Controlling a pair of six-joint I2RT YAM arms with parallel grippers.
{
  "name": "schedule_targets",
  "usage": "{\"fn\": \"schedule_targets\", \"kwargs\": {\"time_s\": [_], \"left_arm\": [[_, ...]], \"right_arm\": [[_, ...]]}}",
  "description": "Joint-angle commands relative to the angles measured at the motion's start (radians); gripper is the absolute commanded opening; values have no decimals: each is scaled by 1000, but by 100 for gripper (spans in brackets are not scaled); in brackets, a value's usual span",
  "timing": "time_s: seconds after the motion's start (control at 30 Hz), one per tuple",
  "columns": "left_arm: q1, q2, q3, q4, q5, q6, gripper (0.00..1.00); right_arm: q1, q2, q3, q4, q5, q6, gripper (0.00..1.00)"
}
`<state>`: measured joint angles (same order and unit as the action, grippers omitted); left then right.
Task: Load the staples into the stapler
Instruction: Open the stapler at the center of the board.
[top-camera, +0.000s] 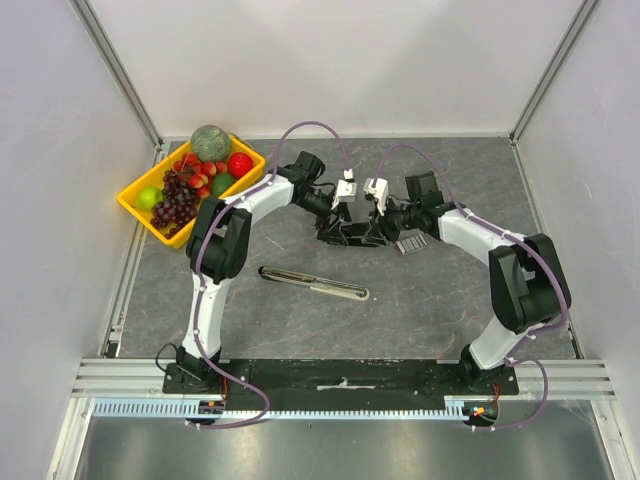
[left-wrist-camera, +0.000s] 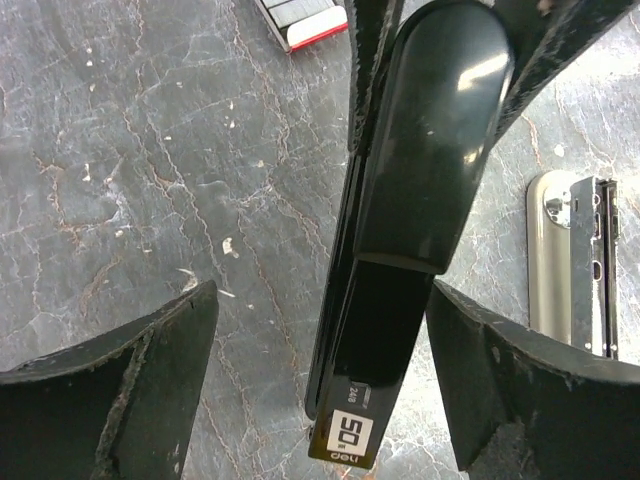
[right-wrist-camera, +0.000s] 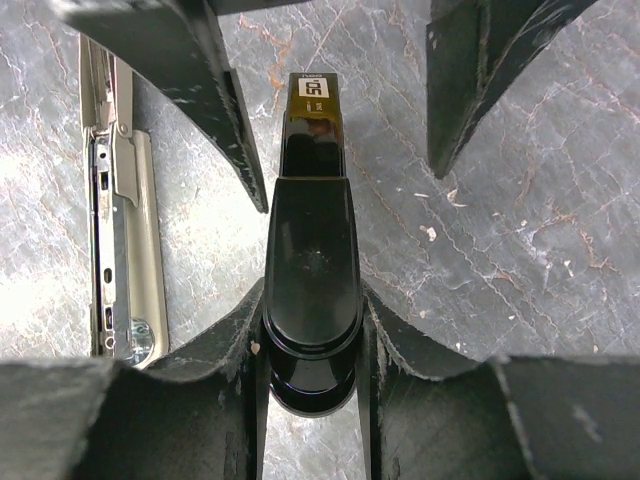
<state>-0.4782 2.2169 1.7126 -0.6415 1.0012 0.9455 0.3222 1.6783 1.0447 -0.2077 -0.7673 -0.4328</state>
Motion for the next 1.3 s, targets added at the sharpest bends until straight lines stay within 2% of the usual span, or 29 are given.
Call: {"fn": "schedule_targets", "kwargs": {"time_s": [0.0, 0.17, 0.33, 0.43, 0.47, 0.5, 0.63, 0.8, 0.9, 1.0, 1.27], "left_arm": [[-14, 21, 62, -55, -9, -11, 86], [-19, 10, 79, -55, 8, -34, 66], [-19, -16, 100, -70, 31, -66, 55], [-19, -31, 108, -72, 59, -112, 36], [-19, -43, 110, -73, 65, -128, 12], [-17, -49, 111, -73, 66, -157, 10], [-10, -97, 93, -72, 89, -209, 7], [-5, -192, 3, -11, 119, -283, 6], [-3, -230, -36, 22, 126, -306, 5], [-2, -238, -44, 28, 132, -326, 4], [1, -235, -53, 42, 143, -359, 2]], "right_arm": [[-5, -71, -3, 135, -64, 37, 0], [-5, -77, -6, 149, -55, 49, 0], [-5, -80, -6, 152, -40, 43, 0], [-5, -92, -8, 154, -38, 48, 1], [-8, -95, -9, 154, -40, 51, 3], [-8, -106, -9, 157, -46, 52, 11], [-25, -118, -14, 172, -67, 77, 23], [-57, -124, -14, 197, -116, 126, 46], [-69, -132, -15, 200, -145, 141, 55], [-77, -140, -17, 202, -174, 158, 62], [-86, -147, -15, 234, -219, 195, 71]]}}
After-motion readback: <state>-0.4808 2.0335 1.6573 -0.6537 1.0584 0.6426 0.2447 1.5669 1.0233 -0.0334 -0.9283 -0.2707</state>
